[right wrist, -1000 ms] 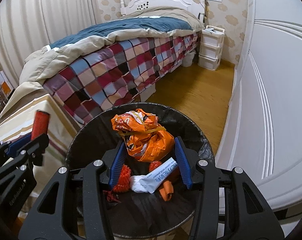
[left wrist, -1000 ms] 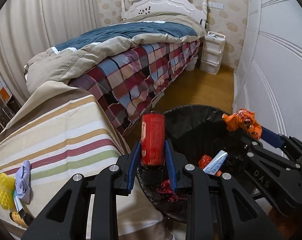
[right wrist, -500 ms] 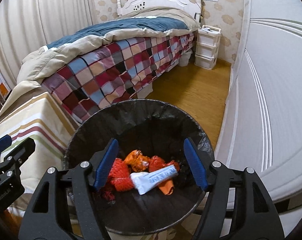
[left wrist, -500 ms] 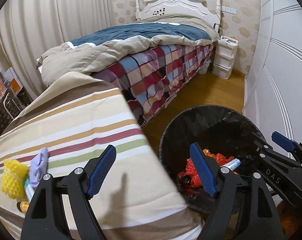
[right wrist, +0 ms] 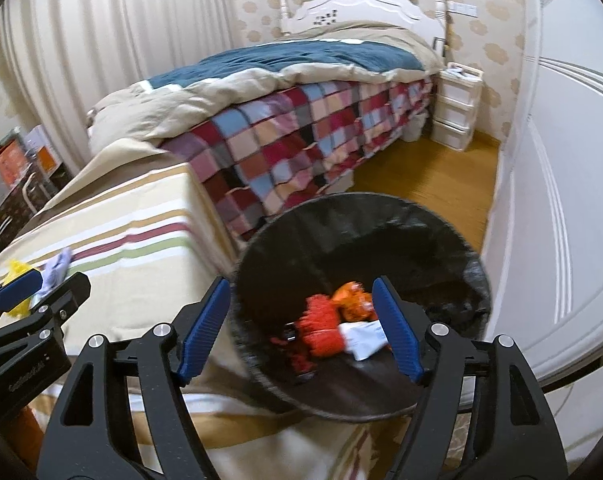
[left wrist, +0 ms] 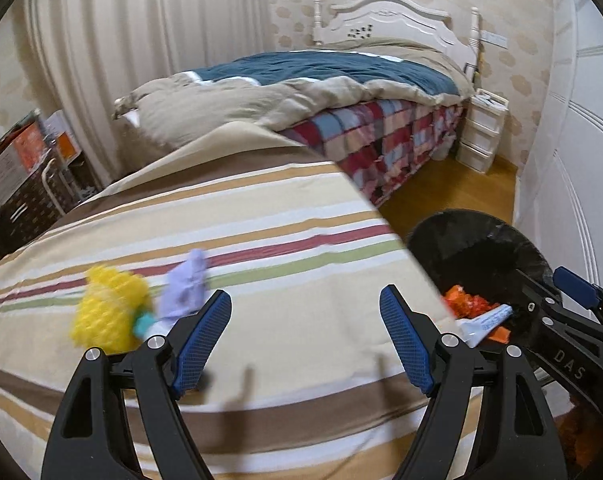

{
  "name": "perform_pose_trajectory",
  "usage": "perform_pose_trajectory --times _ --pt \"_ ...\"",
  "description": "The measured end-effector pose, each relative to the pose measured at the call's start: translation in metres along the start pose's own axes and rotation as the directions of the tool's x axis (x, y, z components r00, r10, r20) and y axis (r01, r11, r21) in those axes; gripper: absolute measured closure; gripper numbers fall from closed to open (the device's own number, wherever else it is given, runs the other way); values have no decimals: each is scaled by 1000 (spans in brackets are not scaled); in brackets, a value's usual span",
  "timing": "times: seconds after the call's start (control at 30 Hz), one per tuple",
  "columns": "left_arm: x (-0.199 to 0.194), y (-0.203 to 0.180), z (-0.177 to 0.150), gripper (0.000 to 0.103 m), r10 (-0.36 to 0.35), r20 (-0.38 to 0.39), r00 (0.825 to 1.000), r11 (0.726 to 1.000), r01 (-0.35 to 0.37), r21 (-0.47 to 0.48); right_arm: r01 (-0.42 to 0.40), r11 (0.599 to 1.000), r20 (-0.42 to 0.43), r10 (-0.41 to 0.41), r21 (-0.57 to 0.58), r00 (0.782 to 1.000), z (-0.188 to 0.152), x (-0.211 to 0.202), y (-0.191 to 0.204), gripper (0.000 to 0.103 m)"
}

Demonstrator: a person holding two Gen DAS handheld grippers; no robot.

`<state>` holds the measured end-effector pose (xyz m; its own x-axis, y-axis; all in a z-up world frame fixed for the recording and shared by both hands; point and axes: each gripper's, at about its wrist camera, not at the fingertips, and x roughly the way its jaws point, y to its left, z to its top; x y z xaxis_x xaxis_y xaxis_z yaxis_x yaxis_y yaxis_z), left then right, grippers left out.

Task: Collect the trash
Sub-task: 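Return both tools to the bed and grasp the yellow foam net with the left tool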

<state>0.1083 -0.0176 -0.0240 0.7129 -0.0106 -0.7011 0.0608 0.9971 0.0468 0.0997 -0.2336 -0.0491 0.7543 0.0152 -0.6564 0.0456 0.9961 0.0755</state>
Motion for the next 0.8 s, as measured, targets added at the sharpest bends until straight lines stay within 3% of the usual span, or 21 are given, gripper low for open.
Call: perform_pose_trajectory --times 0.3,0.8 --pt "-17 61 -25 26 50 -15 999 993 -51 -107 -91 994 -40 88 -63 995 -17 -4 57 30" --pt "-11 129 -38 26 102 -48 994 972 -109 -206 -119 975 -111 100 -189 989 -20 14 125 30"
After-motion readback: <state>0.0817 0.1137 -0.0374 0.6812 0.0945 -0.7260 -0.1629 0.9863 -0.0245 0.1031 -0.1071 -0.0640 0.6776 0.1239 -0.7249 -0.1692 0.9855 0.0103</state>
